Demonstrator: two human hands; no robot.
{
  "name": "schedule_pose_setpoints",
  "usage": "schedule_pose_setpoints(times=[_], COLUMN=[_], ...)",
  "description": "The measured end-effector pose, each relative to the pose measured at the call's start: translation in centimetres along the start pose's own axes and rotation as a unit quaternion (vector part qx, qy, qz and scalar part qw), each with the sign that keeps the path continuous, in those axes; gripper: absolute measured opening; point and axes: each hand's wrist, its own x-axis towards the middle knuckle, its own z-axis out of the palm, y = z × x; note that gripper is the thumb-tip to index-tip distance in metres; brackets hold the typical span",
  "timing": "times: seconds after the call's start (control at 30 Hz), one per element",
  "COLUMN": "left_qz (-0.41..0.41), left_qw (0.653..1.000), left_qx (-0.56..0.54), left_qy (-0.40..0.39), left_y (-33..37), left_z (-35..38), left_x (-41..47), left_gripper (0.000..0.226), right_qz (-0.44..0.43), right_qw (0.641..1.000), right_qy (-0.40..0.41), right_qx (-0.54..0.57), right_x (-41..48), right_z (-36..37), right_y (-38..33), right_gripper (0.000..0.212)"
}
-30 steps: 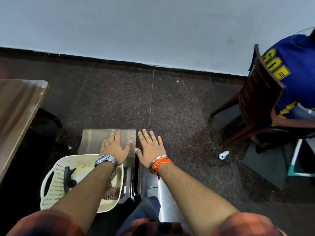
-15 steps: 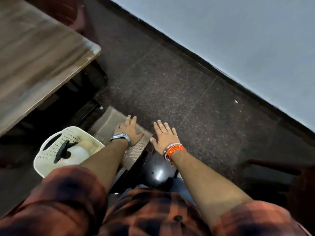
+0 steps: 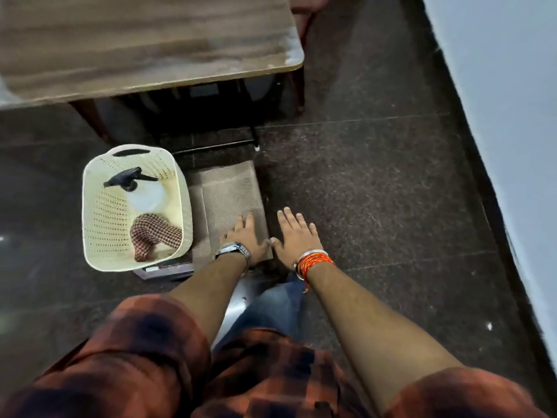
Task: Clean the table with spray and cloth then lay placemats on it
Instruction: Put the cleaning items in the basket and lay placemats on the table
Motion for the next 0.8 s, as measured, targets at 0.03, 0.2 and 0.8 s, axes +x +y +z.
schedule_pose_setpoints(times=[0.03,0.2,0.8], left_qz=[-0.024,-0.139,-0.325], left_qw=[0.999,0.977,0.917], left_qx=[-0.043,-0.164,-0.226], left_qy=[-0.003,0.004,0.057], left_y=[0.6,3.4,14.1], left_z=[0.6,3.0,-14.4], left_x=[0.9,5.0,8.2], left_gripper=[0.095,0.103,0.052], right_qz=[-0.017,-0.100,-0.280], right_qw=[1.000,0.990,0.937], right_qy=[-0.012,-0.066,-0.209], right_qx=[-0.010,-0.079,-0.005], right_x=[1.4,6.2,18.5], right_z=[-0.3,-1.4,-16.4], right_y=[0.5,3.3,5.3], right_gripper=[0.067,0.066,0.052])
